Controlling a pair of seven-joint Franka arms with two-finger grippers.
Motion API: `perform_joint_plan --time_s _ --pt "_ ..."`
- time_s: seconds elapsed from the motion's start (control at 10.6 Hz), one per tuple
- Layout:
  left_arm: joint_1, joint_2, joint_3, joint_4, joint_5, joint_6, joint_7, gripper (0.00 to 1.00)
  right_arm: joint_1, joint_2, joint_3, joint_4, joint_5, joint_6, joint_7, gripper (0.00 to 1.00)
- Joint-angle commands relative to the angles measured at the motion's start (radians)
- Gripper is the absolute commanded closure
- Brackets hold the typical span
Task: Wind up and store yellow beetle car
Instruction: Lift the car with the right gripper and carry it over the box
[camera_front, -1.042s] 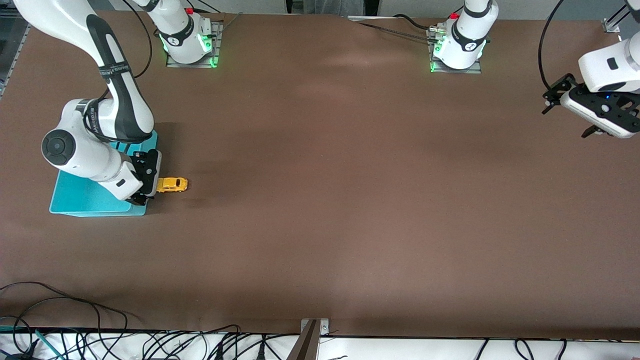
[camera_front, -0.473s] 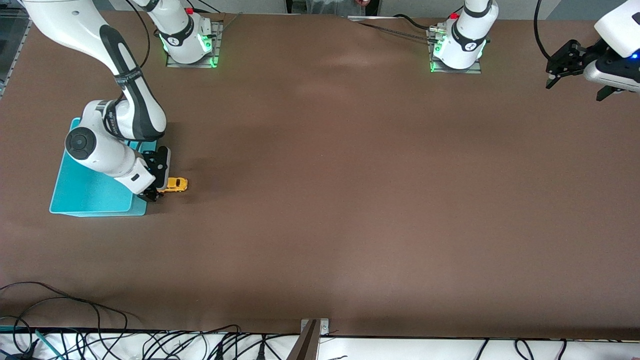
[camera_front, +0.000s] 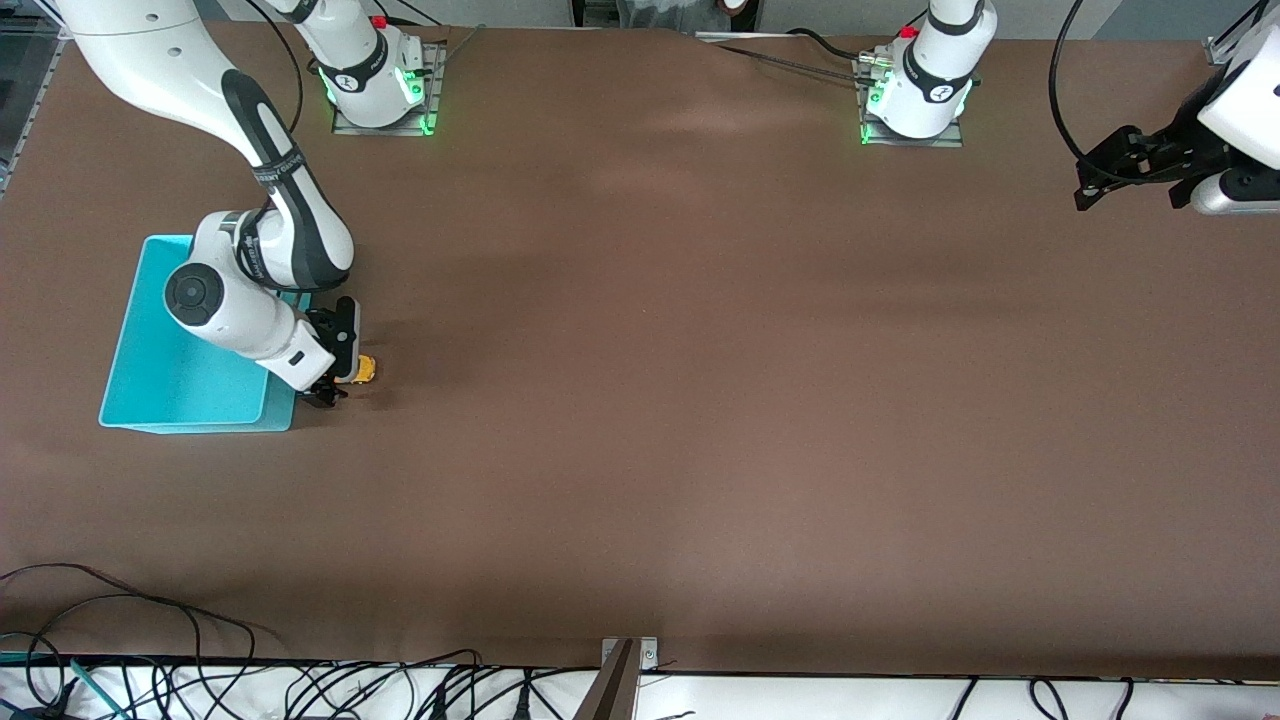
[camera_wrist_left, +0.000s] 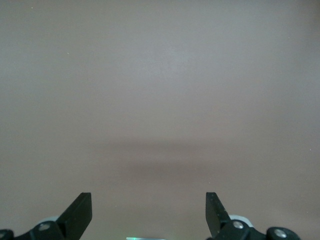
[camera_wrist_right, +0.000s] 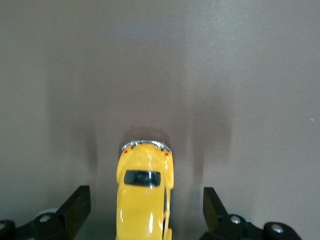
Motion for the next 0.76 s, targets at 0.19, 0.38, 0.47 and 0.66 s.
perform_joint_plan --time_s 0.19,0.38,0.47,0.66 --pt "0.082 0.036 -0.046 0.041 -0.052 -0.021 -0.014 0.0 -0.015 -0.008 0.01 -0.012 0.015 0.028 -0.073 1.0" --pt "0.07 0.039 -0.046 0.047 -0.051 -0.023 -0.015 0.0 -0.014 -0.054 0.012 -0.012 0.015 0.008 -0.067 1.0" --pt "0.068 0.039 -0.046 0.047 -0.051 -0.023 -0.017 0.0 -0.011 -0.106 0.053 0.008 0.016 -0.033 -0.054 1.0" --pt "0.068 0.039 -0.047 0.046 -0.051 -0.024 -0.018 0.0 -0.009 -0.146 0.075 0.113 0.018 -0.172 0.049 1.0"
